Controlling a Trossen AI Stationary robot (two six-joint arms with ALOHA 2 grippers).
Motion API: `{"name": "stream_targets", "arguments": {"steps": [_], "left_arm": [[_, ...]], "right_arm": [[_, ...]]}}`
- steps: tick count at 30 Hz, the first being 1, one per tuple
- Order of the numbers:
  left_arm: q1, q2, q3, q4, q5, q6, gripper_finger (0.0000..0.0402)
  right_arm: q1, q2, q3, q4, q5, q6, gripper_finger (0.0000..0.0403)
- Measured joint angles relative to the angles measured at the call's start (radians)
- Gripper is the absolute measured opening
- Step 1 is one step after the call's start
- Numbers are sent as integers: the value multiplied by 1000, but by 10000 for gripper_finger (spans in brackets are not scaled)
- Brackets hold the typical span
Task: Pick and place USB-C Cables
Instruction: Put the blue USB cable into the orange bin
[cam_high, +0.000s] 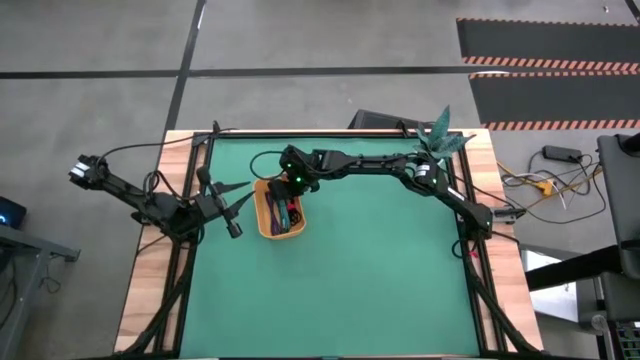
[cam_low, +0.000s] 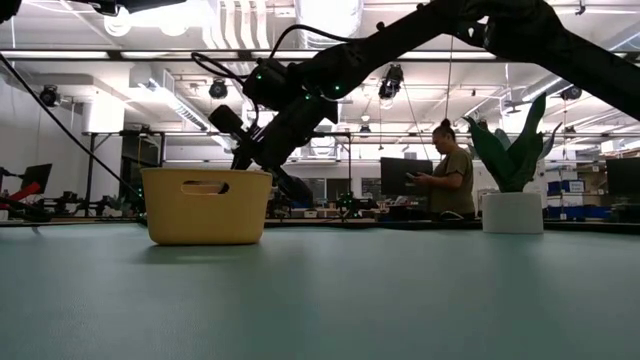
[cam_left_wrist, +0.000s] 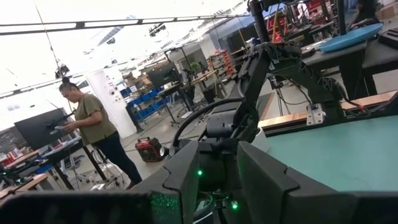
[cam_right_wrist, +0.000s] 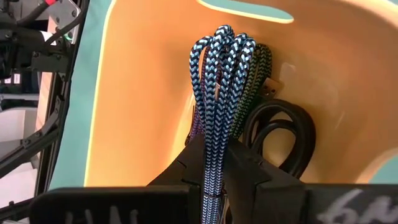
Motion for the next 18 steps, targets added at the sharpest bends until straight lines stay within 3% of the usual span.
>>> {"name": "stream_targets", "arguments": {"steps": [8,18], "left_arm": [[0,0,0,0,0,0,96],[0,0,0,0,0,0,96]], "right_arm": [[0,0,0,0,0,1,32],[0,0,0,0,0,4,83]]}}
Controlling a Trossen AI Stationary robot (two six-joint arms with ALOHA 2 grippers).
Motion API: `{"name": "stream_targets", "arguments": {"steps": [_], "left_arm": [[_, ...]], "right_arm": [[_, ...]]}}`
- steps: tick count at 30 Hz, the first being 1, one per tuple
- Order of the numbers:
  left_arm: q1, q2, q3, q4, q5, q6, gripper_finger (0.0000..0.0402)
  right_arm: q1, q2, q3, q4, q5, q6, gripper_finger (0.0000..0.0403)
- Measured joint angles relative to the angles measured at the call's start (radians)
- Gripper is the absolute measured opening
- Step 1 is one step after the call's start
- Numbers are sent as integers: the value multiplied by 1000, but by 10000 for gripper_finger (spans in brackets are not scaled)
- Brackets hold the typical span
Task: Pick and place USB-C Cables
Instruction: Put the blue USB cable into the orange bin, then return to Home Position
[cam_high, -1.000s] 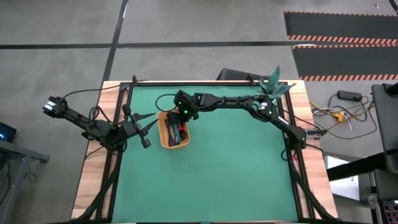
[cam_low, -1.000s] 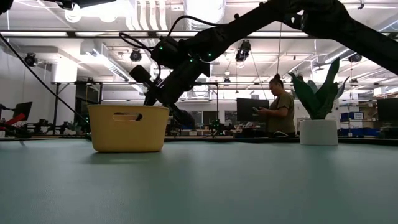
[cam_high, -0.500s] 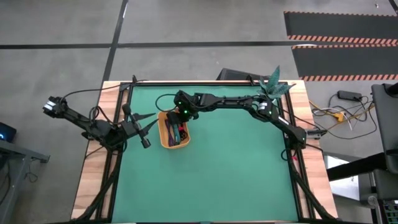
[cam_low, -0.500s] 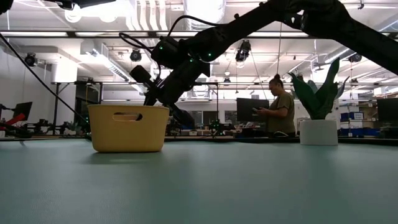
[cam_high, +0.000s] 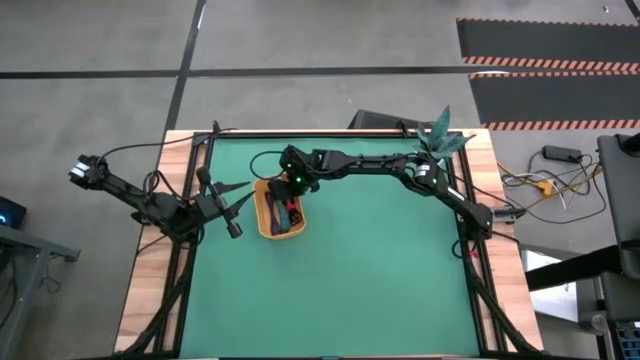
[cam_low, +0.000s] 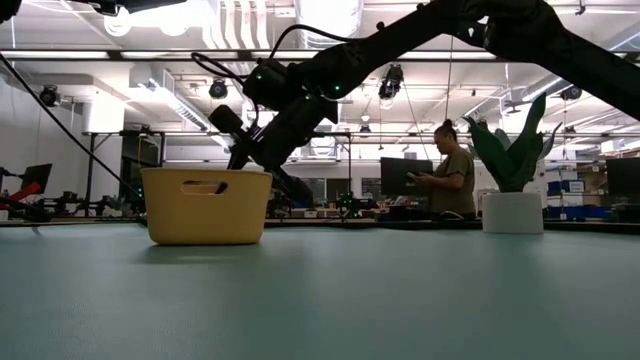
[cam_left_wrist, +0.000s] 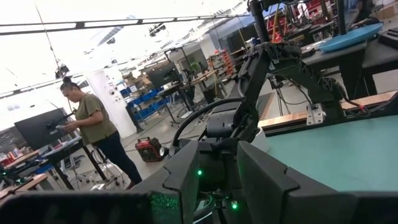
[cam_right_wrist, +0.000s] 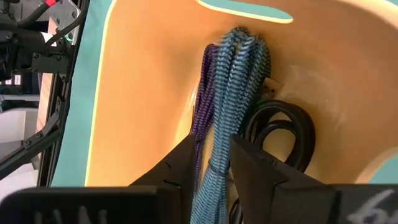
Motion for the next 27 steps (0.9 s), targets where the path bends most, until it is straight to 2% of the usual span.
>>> {"name": "stream_targets", "arguments": {"steps": [10,15,22,27], "left_arm": [[0,0,0,0,0,0,96],[0,0,0,0,0,0,96],[-1,2,0,0,1,-4,96],[-1,7,0,1,3,-26,96]], "right_arm": [[0,0,0,1,-4,15,105],[6,-25,8,-2,-52,-68,97],[113,-128,-3,0,128,-372,74],[192,-203,-34,11,210,-523,68]]}}
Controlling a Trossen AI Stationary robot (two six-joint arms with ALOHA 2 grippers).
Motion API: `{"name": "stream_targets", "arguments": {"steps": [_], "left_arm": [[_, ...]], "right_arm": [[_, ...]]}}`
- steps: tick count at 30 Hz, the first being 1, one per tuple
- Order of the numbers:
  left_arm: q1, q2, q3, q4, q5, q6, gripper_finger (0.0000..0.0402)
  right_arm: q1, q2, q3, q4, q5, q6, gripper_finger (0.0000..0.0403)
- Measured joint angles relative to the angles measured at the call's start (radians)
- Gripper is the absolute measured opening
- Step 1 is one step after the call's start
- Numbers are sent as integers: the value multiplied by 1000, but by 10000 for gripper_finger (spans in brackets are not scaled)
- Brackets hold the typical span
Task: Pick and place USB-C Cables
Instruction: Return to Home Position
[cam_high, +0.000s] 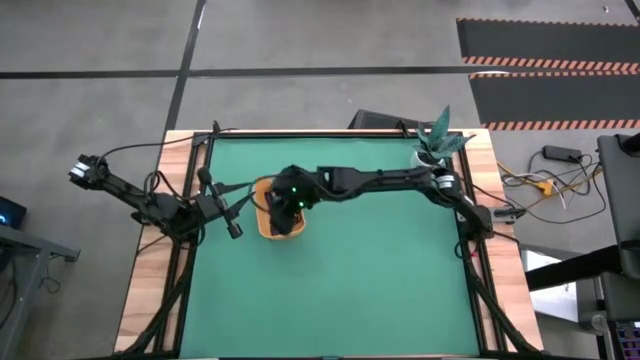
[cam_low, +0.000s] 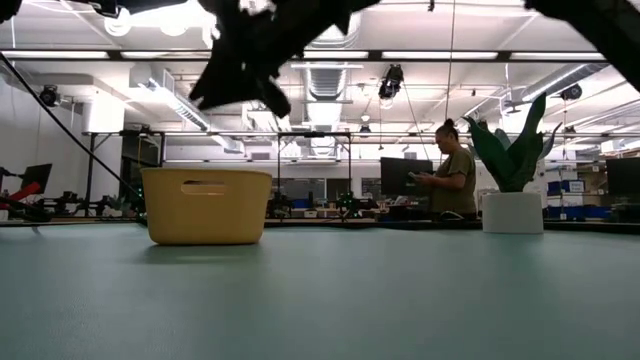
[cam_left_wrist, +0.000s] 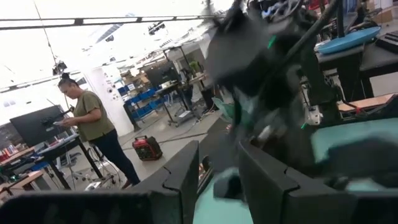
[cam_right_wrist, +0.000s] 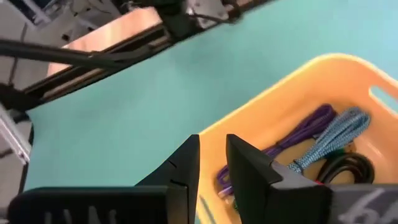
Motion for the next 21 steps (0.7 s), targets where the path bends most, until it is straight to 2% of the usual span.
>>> {"name": "stream_targets", "arguments": {"steps": [4,8,13,16,21], "left_arm": [[0,0,-1,-3,0,-10,96],[0,9,-2,-2,0,-28,96],[0,31,-2,0,0,-30,96],[0,44,-3,2,0,-35,96],[1,60,-3,-1,1,-125,96]], "right_arm": [[51,-65,-73,28,58,-66,70],[88,-145,-213,119,85,-110,67],[111,-293,-460,331,88,-122,60],[118,-389,-625,448,87,-182,57],[123,-568,-870,568,84,-283,51]]}}
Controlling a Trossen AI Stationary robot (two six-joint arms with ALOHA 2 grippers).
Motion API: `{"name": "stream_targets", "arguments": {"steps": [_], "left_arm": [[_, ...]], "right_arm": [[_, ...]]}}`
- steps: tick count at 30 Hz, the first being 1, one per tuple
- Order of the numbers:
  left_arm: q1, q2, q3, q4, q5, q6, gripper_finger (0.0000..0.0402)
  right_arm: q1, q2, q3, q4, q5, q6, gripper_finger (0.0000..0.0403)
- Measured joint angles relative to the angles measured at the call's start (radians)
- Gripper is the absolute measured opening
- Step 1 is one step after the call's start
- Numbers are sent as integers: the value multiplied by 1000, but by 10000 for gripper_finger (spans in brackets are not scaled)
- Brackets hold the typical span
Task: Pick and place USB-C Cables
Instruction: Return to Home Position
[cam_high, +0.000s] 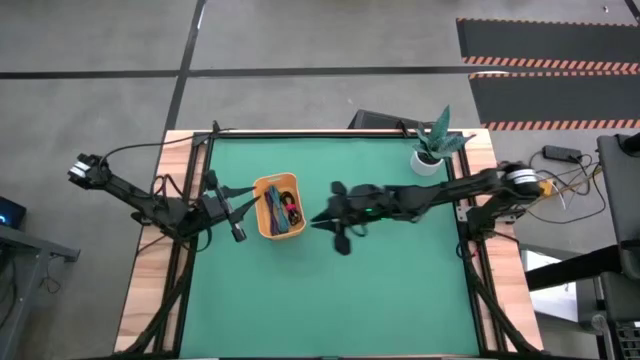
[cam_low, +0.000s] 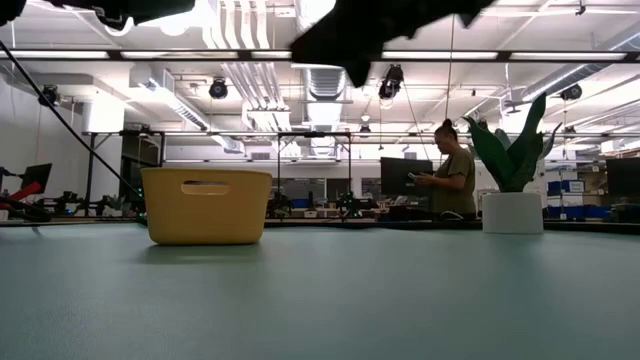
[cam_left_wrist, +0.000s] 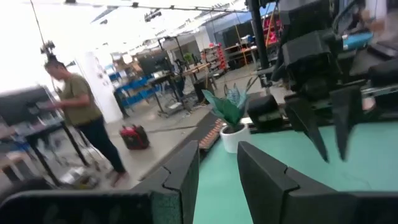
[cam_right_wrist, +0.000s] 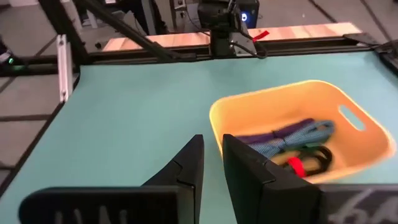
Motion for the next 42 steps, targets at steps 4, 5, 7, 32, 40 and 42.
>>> {"name": "stream_targets", "arguments": {"steps": [4,5,7,32,40,42], "left_arm": [[-2,25,-32,-2,25,-126,96],[-3,32,-45,-2,47,-139,96],[-10,36,-78,-5,121,-139,96],[-21,-484,-300,-412,385,-376,95],[-21,-626,-370,-410,384,-375,95],[-21,-652,-380,-402,384,-374,95]], "right_arm": [[0,-160,-188,61,-4,-52,44],[0,-204,-232,71,-4,-66,42],[0,-293,-317,90,-4,-88,39],[-2,-1313,-984,52,152,-319,34],[-2,-1547,-1023,-52,151,-323,34],[-2,-1547,-1029,-102,151,-325,34]]}}
